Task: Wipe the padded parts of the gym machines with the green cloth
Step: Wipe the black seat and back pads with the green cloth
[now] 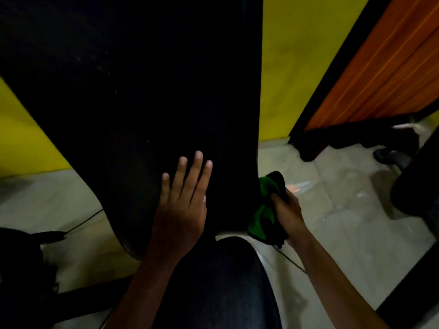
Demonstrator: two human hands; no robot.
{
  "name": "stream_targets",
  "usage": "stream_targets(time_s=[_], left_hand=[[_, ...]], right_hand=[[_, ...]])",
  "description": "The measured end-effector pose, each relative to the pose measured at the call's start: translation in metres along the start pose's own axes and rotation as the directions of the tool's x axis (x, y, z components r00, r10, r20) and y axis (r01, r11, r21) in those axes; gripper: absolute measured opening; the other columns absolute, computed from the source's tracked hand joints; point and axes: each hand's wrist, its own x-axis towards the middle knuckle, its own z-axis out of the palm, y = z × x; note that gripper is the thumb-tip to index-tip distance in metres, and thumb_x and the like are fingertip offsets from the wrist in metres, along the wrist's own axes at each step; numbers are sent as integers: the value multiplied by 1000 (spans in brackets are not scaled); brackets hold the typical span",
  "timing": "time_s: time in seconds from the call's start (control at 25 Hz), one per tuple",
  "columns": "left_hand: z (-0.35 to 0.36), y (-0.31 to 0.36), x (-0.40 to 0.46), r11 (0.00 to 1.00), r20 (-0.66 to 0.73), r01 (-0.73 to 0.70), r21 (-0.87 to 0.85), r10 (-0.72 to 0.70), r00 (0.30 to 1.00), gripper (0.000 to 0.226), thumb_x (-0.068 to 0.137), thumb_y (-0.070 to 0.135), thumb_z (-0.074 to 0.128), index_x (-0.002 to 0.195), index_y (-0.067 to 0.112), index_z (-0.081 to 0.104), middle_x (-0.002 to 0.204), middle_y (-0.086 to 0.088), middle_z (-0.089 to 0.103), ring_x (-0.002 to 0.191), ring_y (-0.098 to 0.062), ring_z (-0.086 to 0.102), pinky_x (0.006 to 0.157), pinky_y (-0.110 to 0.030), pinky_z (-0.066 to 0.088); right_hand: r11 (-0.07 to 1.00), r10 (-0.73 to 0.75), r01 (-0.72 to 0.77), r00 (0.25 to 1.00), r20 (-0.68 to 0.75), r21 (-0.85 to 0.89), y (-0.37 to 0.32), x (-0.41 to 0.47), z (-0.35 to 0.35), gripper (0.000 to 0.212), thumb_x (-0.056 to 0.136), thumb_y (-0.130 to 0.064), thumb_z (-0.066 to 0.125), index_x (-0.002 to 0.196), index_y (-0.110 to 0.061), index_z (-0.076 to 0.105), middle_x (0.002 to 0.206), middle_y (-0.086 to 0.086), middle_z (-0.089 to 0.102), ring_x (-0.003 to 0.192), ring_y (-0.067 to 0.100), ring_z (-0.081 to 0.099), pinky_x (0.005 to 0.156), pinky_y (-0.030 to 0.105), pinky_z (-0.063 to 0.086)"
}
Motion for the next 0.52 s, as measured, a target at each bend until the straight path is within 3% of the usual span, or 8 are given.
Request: stream_targets(time_s=[0.12, 0.28, 0.32, 0.4, 0.52], left_hand=[[-43, -16, 39, 1000, -55, 28, 8, -27, 998, 69, 92, 21, 48, 152, 10, 14, 159, -11, 9, 147, -30, 7, 118, -46, 9], [-100, -38, 89, 998, -93, 60, -27, -62, 994, 65, 94, 24, 40, 152, 12, 13, 160, -11, 11, 147, -30, 8, 117, -47, 14], [-113, -45, 95, 997, -98, 75, -33, -78, 992, 64, 94, 24, 39, 152, 11, 15, 159, -11, 12, 147, -30, 9, 117, -48, 15], [-131, -58, 100, 994, -96, 106, -31, -109, 989, 61, 94, 25, 38, 151, 11, 19, 159, -10, 15, 147, -29, 11, 116, -48, 17], [-142, -74, 95, 991, -66, 131, 21, -129, 989, 60, 93, 26, 37, 150, 10, 26, 159, -8, 16, 146, -28, 15, 114, -47, 19]], right_hand=[[975, -222, 222, 974, 41, 16, -90, -13, 11, 23, 92, -6, 49, 107, -16, 63, 95, 3, 68, 92, 22, 64, 82, 37, 50], [874, -481, 480, 877, -4, 82, -184, -47, 24, 31, 92, -4, 51, 117, -22, 56, 106, 2, 64, 98, 19, 61, 86, 36, 49], [819, -570, 571, 821, -43, 49, -200, -58, 27, 33, 90, -8, 52, 119, -23, 54, 109, 3, 62, 101, 19, 59, 86, 35, 48], [637, -771, 764, 631, -81, -105, -228, -82, 30, 45, 82, -24, 51, 127, -17, 50, 117, 8, 55, 109, 23, 54, 88, 34, 44], [223, -957, 899, 275, 89, -378, -261, -107, 40, 63, 74, -29, 49, 136, -19, 43, 132, 5, 45, 114, 28, 46, 92, 38, 38]])
